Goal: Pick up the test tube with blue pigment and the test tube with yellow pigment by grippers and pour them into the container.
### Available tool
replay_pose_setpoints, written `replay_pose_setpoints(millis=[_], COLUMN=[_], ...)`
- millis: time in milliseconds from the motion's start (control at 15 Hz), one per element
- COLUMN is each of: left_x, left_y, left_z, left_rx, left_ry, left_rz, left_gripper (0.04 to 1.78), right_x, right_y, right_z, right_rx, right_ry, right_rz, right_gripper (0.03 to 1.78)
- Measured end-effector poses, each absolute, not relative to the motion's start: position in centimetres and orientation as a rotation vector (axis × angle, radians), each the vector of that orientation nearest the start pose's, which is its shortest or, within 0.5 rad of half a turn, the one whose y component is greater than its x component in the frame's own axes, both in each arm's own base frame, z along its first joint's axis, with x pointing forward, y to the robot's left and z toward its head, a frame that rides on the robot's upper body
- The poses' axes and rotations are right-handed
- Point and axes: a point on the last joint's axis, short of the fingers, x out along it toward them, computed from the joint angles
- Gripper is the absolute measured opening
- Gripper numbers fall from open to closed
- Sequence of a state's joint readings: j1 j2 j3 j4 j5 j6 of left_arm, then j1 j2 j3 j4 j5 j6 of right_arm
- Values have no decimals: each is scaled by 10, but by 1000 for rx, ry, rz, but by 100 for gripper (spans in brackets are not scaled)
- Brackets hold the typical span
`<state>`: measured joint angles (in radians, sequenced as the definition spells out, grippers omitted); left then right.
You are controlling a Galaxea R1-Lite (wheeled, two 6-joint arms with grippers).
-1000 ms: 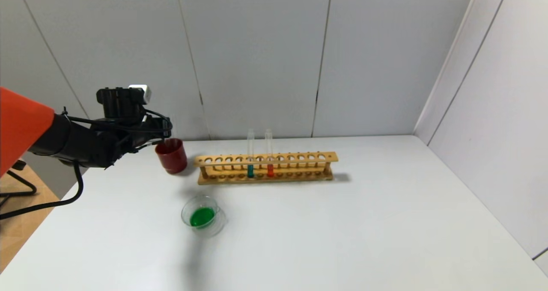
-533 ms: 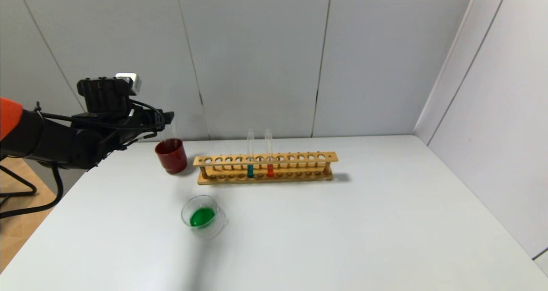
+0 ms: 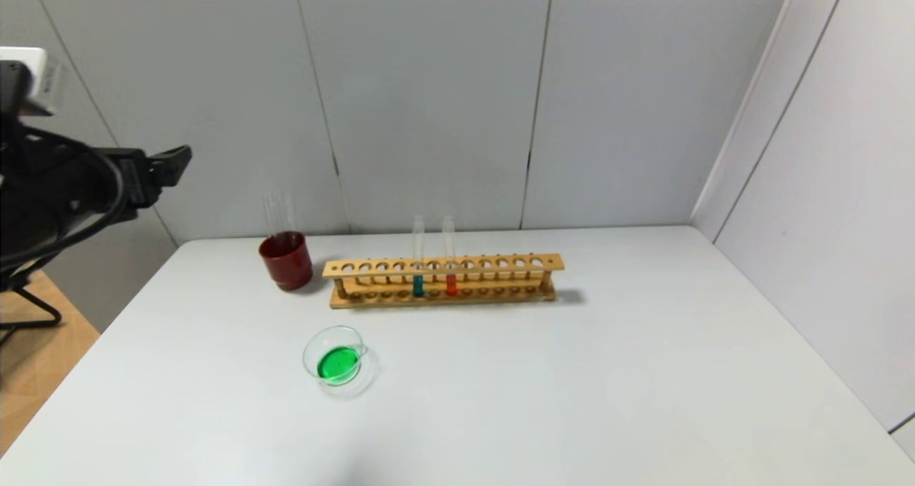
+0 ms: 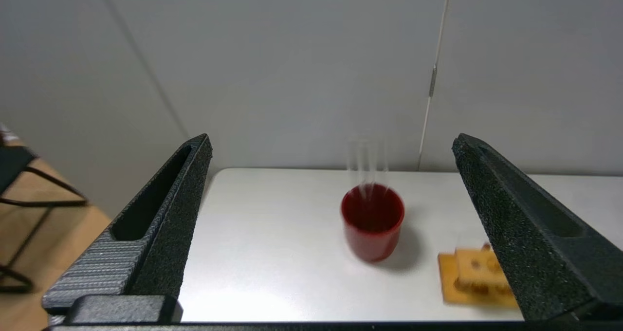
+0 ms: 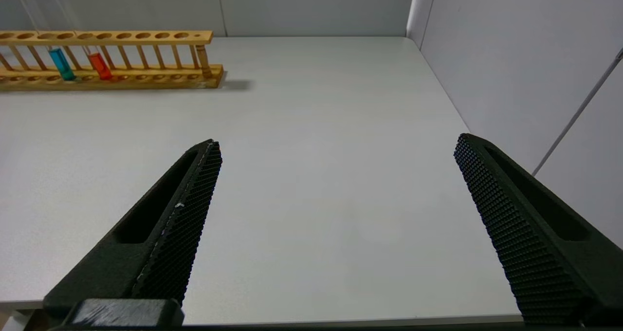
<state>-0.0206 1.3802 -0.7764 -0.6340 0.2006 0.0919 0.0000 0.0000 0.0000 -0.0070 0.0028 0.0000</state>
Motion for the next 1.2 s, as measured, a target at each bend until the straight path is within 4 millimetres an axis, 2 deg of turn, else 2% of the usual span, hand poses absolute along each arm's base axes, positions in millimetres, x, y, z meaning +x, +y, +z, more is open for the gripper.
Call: replay_pose_setpoints(millis=[267, 467, 600, 733, 933, 1200], left_x=[116, 49, 17, -8, -33, -30], left_y=[-2, 0, 3, 4, 2, 0], left_z=[232, 213, 196, 177, 151, 106], left_rx=[97, 80, 71, 60, 58, 72], left_ry=[-34, -57, -54, -76, -141, -96], left_rz=[161, 131, 121, 143, 97, 11], left_gripper=[174, 174, 174, 174, 174, 174], right_x=[-23, -23, -23, -23, -23, -23], right_y=[0, 0, 0, 0, 0, 0], right_z=[76, 76, 76, 76, 76, 76], right_rx=[0, 0, 0, 0, 0, 0], right_ry=[-7, -7, -7, -7, -7, -7], right_rz=[3, 3, 2, 3, 3, 3], right_gripper=[175, 175, 175, 175, 175, 175])
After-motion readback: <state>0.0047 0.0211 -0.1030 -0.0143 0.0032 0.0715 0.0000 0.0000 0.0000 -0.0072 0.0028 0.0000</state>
